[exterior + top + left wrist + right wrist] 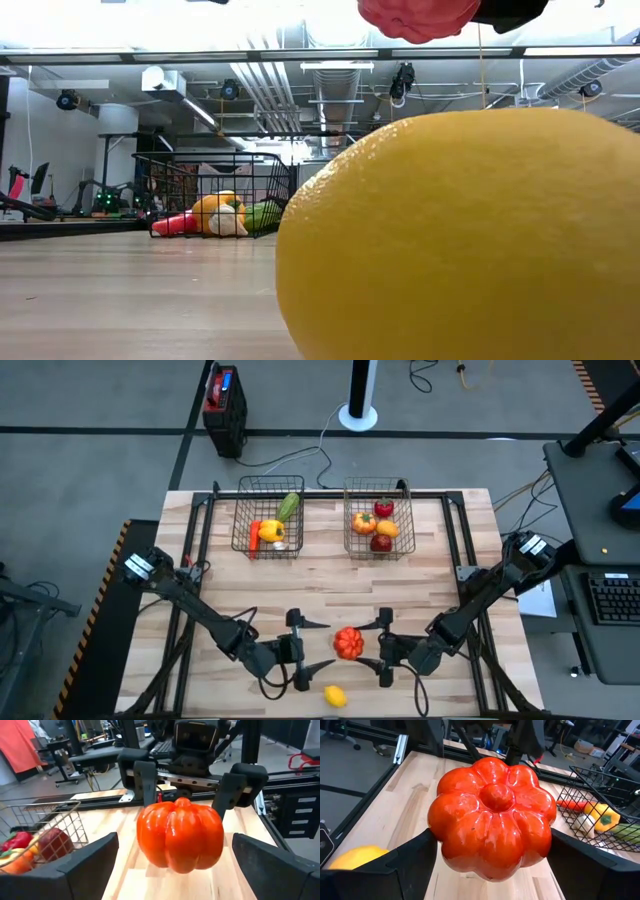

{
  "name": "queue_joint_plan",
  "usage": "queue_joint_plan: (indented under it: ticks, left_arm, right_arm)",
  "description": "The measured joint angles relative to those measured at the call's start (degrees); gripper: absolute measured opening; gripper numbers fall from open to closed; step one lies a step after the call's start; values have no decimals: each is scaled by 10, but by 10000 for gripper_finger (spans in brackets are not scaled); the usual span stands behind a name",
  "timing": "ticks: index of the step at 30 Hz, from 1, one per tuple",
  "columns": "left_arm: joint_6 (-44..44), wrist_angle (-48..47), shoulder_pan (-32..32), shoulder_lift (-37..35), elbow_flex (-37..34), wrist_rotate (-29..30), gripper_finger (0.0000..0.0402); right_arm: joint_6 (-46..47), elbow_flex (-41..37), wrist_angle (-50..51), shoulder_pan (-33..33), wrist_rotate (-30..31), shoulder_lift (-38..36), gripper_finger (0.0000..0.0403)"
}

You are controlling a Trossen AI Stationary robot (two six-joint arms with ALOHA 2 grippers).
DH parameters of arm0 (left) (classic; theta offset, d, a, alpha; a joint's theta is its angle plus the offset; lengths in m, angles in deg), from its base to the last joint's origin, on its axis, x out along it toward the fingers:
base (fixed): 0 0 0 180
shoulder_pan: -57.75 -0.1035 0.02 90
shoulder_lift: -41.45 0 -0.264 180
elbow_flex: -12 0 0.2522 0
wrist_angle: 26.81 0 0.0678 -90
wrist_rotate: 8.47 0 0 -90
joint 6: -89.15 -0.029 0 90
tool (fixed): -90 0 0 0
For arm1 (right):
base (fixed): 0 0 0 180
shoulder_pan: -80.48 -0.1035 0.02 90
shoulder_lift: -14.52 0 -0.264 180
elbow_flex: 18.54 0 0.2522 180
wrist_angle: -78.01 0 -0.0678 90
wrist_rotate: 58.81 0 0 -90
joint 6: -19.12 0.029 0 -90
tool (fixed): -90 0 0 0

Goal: Sort produce into baskets
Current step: Put the orange pumpkin into the black wire basket

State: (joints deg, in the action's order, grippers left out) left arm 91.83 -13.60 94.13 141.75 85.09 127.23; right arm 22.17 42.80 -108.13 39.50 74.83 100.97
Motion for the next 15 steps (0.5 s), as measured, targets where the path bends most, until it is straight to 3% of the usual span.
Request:
queue_joint_plan:
  ticks: [11, 15]
  left_arm:
    - [-9, 72, -32, 50, 0, -53, 372]
    - [-20, 106, -43, 60, 0, -100, 372]
  right_arm:
    - [0, -1, 2, 0, 0, 0, 329]
    - [3, -1, 1, 0, -1, 0, 329]
